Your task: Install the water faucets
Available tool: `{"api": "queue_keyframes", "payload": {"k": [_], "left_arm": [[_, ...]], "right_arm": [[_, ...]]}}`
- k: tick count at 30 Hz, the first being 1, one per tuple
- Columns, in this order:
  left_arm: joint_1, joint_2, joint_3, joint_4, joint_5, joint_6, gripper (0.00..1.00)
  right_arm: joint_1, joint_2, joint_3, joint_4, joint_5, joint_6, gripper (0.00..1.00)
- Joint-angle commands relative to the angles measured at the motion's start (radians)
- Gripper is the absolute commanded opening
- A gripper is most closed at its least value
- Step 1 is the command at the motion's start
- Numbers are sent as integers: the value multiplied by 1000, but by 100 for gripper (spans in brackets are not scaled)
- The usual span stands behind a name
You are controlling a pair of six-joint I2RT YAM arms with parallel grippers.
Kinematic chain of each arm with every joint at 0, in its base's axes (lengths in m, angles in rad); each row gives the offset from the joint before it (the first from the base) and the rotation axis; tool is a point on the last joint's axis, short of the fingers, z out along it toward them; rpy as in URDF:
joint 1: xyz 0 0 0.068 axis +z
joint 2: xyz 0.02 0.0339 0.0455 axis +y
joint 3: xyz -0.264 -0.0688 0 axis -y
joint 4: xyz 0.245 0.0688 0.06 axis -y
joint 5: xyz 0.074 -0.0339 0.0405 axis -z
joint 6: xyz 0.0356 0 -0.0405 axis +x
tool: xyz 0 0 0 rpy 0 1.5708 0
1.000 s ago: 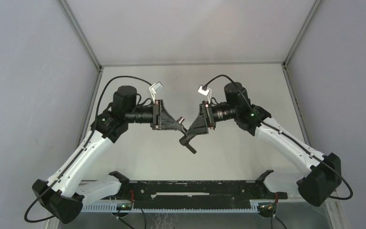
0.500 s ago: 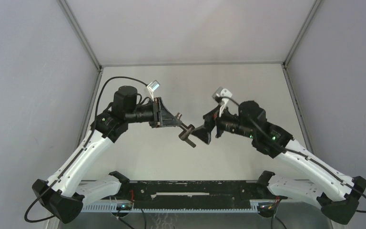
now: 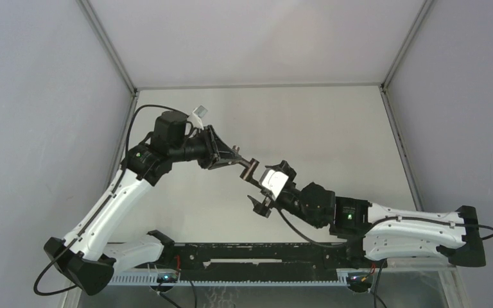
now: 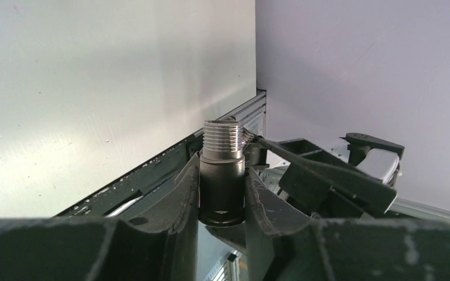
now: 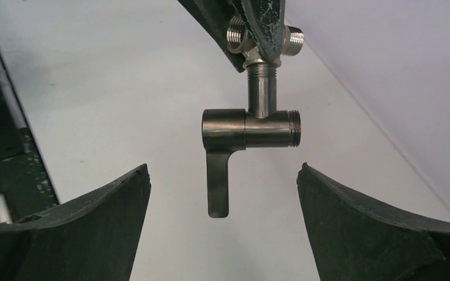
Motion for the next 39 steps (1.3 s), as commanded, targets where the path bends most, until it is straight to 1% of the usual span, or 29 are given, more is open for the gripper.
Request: {"api": "queue_keyframes", "payload": {"k": [1, 6, 8, 12, 13, 17, 19, 22, 24, 26, 28, 30, 32, 36, 37, 39], "left_arm": [[2, 4, 58, 72, 47, -88, 0], [2, 20, 52, 77, 60, -122, 0], [3, 16, 38, 98, 71, -138, 0], [6, 19, 33, 120, 86, -151, 0], [7, 22, 34, 123, 93, -148, 0], [7, 37, 36, 131, 124, -142, 0], [7, 41, 34, 133, 135, -141, 0], [8, 37, 25, 135, 127, -139, 0], [9, 35, 20, 134, 121, -135, 0], [8, 33, 12, 134, 120, -133, 0], [10, 30, 8, 134, 122, -133, 0], [11, 29, 8, 134, 125, -133, 0], [13, 25, 9, 133, 122, -133, 0], [13, 30, 14, 138, 131, -131, 0], [12, 32, 14, 140, 132, -132, 0], [13, 35, 12, 141, 136, -132, 0]], "right_arm": [[56, 46, -30, 180, 239, -147, 100], [79, 103, -30, 240, 309, -162, 99], [97, 143, -35, 309, 390, -208, 99], [130, 275, -45, 497, 579, -393, 100], [136, 303, -51, 555, 609, -462, 100], [159, 401, -61, 695, 668, -608, 100], [163, 442, -74, 831, 706, -697, 99], [163, 495, -90, 1012, 735, -833, 95], [161, 520, -92, 1089, 739, -894, 92], [161, 524, -91, 1116, 733, -905, 86], [163, 509, -92, 1107, 720, -888, 76], [165, 479, -91, 1044, 698, -829, 66], [164, 436, -92, 954, 670, -765, 57], [164, 377, -92, 843, 629, -665, 35], [164, 361, -91, 820, 621, -643, 33], [160, 337, -92, 782, 610, -600, 32]]}}
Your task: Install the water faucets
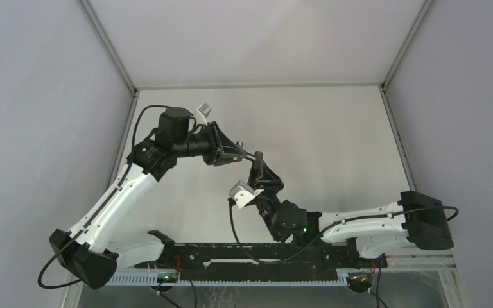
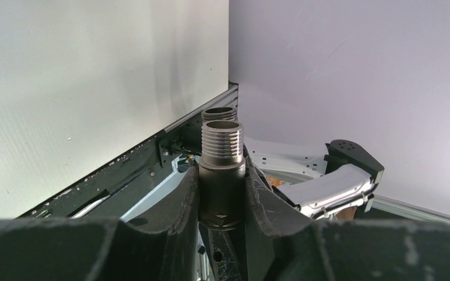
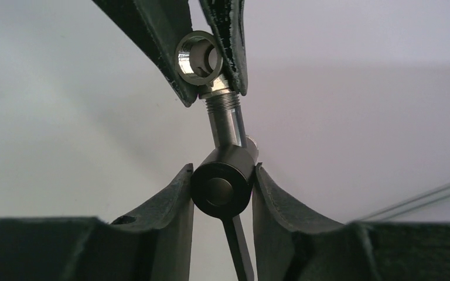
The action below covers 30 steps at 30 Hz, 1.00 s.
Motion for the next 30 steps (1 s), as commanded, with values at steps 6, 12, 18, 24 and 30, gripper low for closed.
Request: {"api": "queue_keyframes", "payload": {"k": [6, 12, 18, 24, 30], "left_arm": [[2, -17, 7, 77, 62, -19, 0], [2, -15, 7, 82, 66, -15, 0], [4, -11, -35, 172, 89, -53, 12], [5, 14, -36, 266, 148, -88, 49], [9, 1, -16, 209, 84, -43, 75]], "right_arm": [[0, -87, 5, -124, -57, 172, 27], [-8, -92, 6, -156, -76, 209, 24], [-4, -69, 17, -207, -76, 217, 4], [-6, -69, 17, -229, -75, 272, 0], [-30, -111, 17, -310, -88, 342, 0]]}}
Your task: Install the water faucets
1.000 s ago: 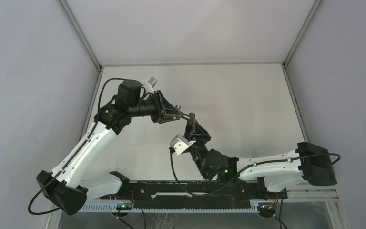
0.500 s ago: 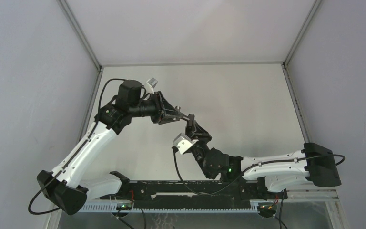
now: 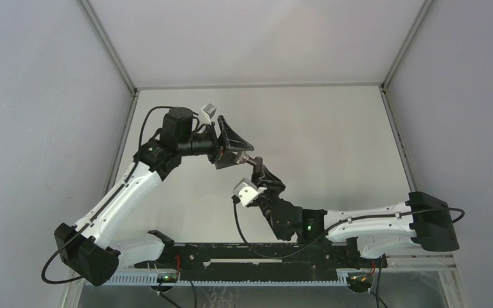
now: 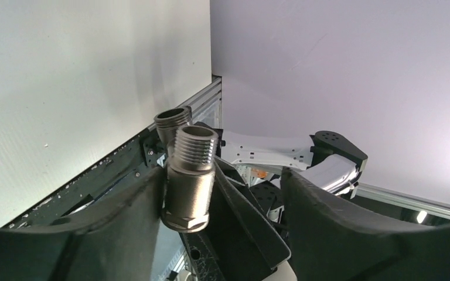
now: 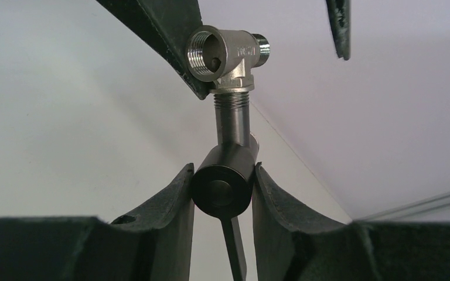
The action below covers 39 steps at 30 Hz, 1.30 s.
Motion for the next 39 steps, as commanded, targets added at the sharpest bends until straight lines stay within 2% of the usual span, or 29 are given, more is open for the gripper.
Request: {"api": "queue_keyframes", "payload": {"k": [1, 7, 11, 16, 22, 29, 34, 36, 39], "left_arm": [[6, -33, 38, 64, -17, 17, 81], [38, -61, 50, 22, -41, 55, 94], [65, -71, 70, -9, -29, 80, 95], [81, -79, 68, -13, -25, 84, 96], [82, -74, 62, -13, -16, 84, 96], [82, -100, 11, 15, -32, 82, 96], [82, -161, -51, 27, -116, 97, 96], [82, -198, -81, 38, -168, 103, 100], [82, -253, -119, 44, -237, 113, 100]], "right_arm": [[-16, -48, 17, -63, -52, 93, 0], [-49, -81, 17, -167, -78, 204, 0], [-90, -111, 12, -230, -109, 294, 0], [-201, -191, 21, -381, -233, 517, 0], [-441, -258, 35, -542, -493, 773, 0], [-822, -228, 49, -592, -913, 1072, 0], [-1036, -118, 91, -576, -931, 1159, 0], [-1117, -58, 126, -569, -924, 1180, 0], [-1214, 35, 154, -482, -981, 1217, 0]]}}
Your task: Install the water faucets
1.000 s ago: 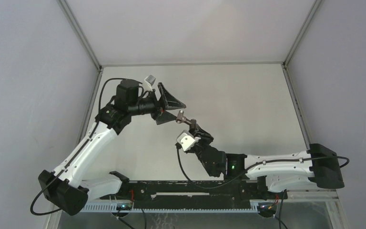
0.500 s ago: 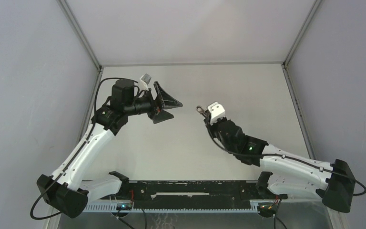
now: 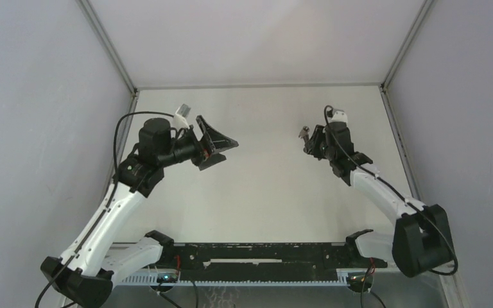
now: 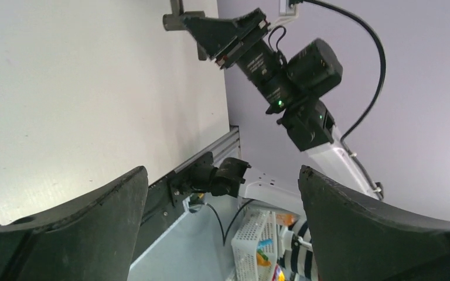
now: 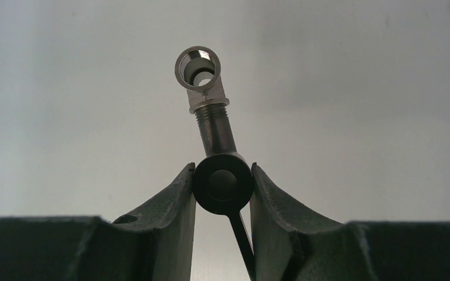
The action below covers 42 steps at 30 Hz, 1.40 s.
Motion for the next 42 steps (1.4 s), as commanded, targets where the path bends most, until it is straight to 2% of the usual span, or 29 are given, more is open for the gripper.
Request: {"api": "queue_keyframes", "payload": {"k": [1, 5, 7, 10, 12, 14, 17, 21, 22, 24, 31, 36, 42], "left_arm": [[7, -88, -59, 54, -114, 55, 100], [7, -130, -70, 46, -95, 110, 100], [7, -155, -74, 25, -116, 136, 100], [7, -182, -56, -51, -191, 225, 100], [7, -195, -39, -101, -226, 270, 100], [7, -203, -28, -137, -261, 293, 100], [7, -200, -20, -172, -284, 306, 100], [12, -140, 35, -228, -195, 382, 100], [11, -115, 57, -250, -188, 398, 100], [14, -89, 90, -277, -203, 417, 100], [17, -98, 114, -266, -372, 412, 100], [17, -133, 118, -282, -464, 432, 100], [16, -204, 60, -239, -504, 424, 100]], "right_arm": [[-138, 112, 107, 190, -135, 141, 0], [-283, 322, 238, 209, -362, 218, 0], [-325, 423, 309, 200, -419, 249, 2], [-344, 520, 410, 104, -343, 251, 34], [-344, 540, 429, 107, -273, 238, 47], [-348, 558, 448, 108, -242, 219, 57], [-356, 580, 515, 53, -226, 208, 64], [-345, 501, 561, -52, -64, 168, 73], [-330, 471, 562, -70, -3, 159, 78], [-295, 411, 561, -119, 73, 132, 98], [-148, 219, 509, -271, 297, 121, 100], [-89, 46, 414, -339, 355, 173, 100], [-64, -151, 273, -367, 366, 203, 100]]}}
